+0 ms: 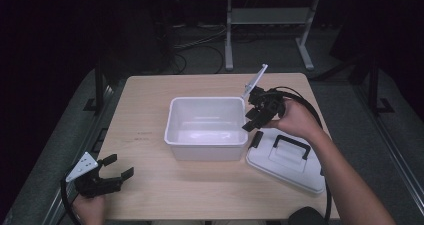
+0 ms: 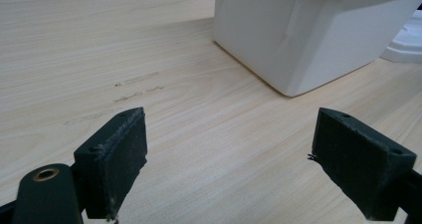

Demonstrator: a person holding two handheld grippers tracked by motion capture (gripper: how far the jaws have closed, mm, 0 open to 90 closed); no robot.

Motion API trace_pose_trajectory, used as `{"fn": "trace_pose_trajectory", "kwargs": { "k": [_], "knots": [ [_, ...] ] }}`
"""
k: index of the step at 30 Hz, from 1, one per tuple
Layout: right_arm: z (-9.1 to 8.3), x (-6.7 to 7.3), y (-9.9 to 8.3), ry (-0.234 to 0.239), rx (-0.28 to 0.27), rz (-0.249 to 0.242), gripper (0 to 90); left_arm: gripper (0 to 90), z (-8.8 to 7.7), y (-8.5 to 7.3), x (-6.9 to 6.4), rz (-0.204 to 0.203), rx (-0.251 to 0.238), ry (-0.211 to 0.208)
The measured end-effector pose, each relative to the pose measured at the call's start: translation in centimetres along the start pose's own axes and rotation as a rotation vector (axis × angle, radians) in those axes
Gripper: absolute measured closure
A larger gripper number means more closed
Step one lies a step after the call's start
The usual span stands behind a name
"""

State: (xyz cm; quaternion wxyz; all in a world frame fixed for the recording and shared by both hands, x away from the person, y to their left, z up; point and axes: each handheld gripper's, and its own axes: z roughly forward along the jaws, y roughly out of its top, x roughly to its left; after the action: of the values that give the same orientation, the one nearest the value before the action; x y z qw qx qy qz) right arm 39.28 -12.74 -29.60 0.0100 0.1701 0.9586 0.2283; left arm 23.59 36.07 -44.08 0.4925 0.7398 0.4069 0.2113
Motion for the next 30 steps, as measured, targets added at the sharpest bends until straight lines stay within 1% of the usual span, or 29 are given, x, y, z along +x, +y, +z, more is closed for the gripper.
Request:
{"fn": "trace_pose_trajectory", "kwargs": {
  "k": [16,19,26,27,29,30],
  "knots": [
    [-0.6,-0.9,-3.8,-0.028,-0.002,0.063,46.6,13.4,0.0,0.0,0.0,0.002,0.002,0.001],
    [-0.5,-1.2,-4.7,-0.032,0.000,0.076,46.2,13.4,0.0,0.0,0.0,0.002,0.004,0.002],
    [0.2,-1.9,-6.9,-0.038,0.024,0.118,45.6,13.4,0.0,0.0,0.0,0.002,0.004,0.002],
    [0.2,-1.9,-6.9,-0.038,0.024,0.118,45.6,13.4,0.0,0.0,0.0,0.002,0.004,0.003],
    [0.3,-2.0,-7.8,-0.039,0.017,0.135,45.8,13.4,0.0,0.0,0.0,0.001,0.004,0.003],
    [0.3,-2.1,-8.0,-0.038,0.017,0.140,45.8,13.4,0.1,0.0,-0.1,0.001,0.005,0.003]
  ]
}}
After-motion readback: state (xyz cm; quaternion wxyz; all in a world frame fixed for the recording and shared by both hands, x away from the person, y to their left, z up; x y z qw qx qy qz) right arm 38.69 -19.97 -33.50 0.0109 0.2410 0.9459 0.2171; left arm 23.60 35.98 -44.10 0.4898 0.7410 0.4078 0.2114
